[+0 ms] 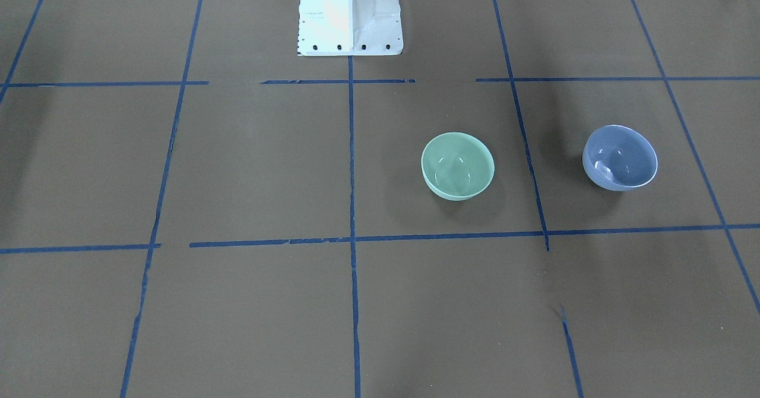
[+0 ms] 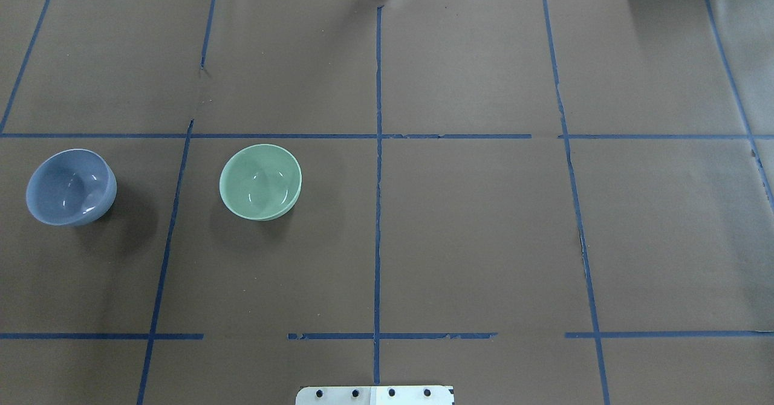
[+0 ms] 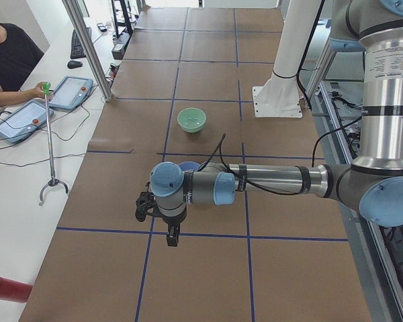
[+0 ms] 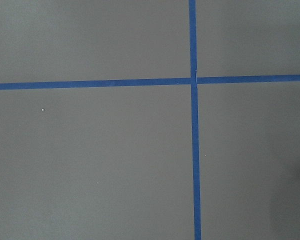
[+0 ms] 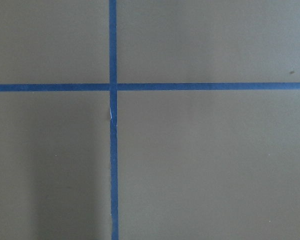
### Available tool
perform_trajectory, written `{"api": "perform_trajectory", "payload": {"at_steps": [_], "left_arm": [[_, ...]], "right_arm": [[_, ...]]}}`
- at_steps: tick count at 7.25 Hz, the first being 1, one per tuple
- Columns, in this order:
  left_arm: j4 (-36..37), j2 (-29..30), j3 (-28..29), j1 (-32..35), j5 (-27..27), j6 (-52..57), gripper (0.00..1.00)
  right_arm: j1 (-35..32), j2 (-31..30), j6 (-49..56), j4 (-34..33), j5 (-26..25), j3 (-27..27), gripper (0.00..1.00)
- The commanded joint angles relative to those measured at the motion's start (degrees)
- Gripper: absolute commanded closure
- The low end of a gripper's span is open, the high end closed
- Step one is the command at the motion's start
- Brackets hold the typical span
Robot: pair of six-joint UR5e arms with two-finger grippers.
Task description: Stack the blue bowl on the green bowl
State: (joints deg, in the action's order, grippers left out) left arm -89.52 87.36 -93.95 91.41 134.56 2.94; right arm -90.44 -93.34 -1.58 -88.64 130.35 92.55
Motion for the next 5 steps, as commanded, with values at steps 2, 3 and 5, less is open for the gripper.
{"api": "perform_trajectory", "payload": {"at_steps": [2, 3, 5], "left_arm": [[-1.2, 0.5, -1.0, -0.2, -0.2, 0.5, 0.00], [-2.5, 0.9, -0.8, -0.4, -0.1, -0.3, 0.00], [-3.0, 1.4, -2.5, -0.8, -0.4, -0.3, 0.00]], "right_arm": [[0.0, 0.0, 0.0, 0.0, 0.0, 0.0, 0.00], [0.0, 0.0, 0.0, 0.0, 0.1, 0.0, 0.00], [0.0, 0.0, 0.0, 0.0, 0.0, 0.0, 0.00]]}}
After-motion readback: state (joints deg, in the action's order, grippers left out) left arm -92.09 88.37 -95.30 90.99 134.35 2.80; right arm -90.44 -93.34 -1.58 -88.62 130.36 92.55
